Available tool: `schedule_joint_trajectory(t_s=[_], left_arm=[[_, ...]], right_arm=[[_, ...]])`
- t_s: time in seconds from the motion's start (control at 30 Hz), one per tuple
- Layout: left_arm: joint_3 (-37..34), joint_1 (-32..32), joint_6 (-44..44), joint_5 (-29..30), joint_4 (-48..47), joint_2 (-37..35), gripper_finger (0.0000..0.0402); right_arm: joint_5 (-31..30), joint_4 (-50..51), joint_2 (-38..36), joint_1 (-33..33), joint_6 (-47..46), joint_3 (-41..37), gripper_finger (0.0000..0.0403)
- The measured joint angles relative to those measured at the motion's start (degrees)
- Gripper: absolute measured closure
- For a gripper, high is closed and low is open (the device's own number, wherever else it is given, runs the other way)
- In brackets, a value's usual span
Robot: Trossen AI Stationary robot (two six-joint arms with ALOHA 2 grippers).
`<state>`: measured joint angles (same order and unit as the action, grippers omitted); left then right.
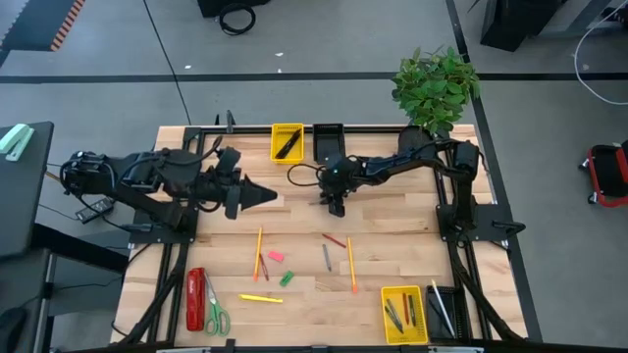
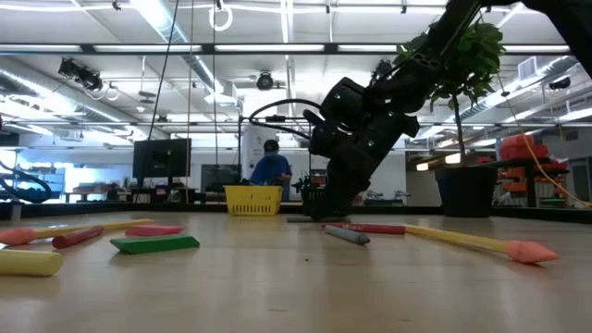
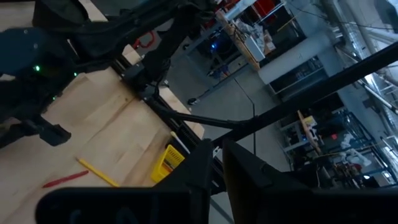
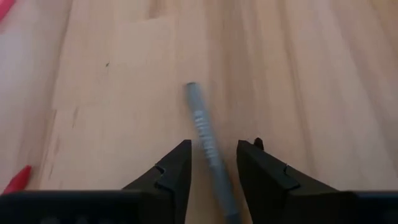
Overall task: Sort crayons/erasers/pens/pencils in bins
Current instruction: Put the top gray crayon into the bottom yellow bin
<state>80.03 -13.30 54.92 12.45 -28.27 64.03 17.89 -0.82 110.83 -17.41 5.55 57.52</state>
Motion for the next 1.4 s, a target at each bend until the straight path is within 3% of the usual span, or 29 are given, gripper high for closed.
schedule_joint_trajectory(t_s=[0.13,0.33,0.63,1.0,1.4], left_arm=[[0.00,0.00,0.00,0.02,0.45,0.00,0.0358],[0.00,0.00,-0.04,0.00,0.43,0.00,0.0358],[0.00,0.00,-0.06,0.00,0.43,0.00,0.0362],[0.00,0.00,-0.69,-0.01,0.72,-0.45,0.0365],[-0.04,-0.02,-7.59,-0.02,2.06,-1.30,0.0371]], right_arm=[[-1.09,0.41,0.00,1.81,3.11,0.00,0.0291],[-8.70,0.22,-0.04,4.19,4.72,0.00,0.0318],[-9.36,-0.50,0.02,4.16,4.43,-0.76,0.0370],[-8.70,3.90,-2.94,3.67,-1.45,0.76,0.0377],[-8.94,20.25,-15.89,3.79,-9.06,1.88,0.0377]])
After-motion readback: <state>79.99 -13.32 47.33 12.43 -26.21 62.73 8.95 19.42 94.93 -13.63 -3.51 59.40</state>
